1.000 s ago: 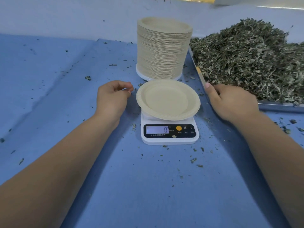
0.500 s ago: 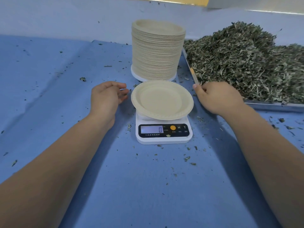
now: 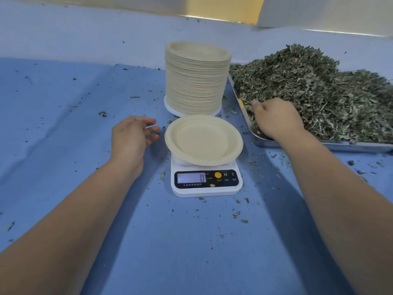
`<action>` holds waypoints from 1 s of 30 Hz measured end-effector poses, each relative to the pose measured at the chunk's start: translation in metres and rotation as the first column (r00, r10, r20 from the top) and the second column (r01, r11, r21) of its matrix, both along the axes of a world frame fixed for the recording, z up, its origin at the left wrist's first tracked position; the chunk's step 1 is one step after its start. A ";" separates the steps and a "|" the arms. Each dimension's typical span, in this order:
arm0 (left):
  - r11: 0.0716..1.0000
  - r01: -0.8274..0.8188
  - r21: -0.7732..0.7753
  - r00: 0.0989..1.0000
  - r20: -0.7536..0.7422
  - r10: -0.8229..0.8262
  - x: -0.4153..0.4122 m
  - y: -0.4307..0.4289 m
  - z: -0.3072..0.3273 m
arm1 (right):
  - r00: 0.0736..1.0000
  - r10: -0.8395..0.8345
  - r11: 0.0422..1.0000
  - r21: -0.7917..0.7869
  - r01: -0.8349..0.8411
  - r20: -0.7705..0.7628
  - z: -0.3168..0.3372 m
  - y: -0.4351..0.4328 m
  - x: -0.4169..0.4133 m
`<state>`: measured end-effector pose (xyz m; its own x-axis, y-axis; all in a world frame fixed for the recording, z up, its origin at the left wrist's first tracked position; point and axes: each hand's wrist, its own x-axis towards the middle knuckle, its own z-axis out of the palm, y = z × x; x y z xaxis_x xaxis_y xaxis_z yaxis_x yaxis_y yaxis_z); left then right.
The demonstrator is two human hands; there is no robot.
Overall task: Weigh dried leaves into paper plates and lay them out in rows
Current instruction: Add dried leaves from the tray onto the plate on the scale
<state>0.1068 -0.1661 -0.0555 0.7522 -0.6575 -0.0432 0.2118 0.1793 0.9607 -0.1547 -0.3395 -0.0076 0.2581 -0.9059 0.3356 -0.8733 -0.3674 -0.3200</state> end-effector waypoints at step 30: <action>0.994 0.035 0.108 0.986 0.157 -0.052 0.000 -0.004 -0.008 | 0.984 -0.027 1.000 0.003 0.028 -0.177 -0.023 0.019 0.002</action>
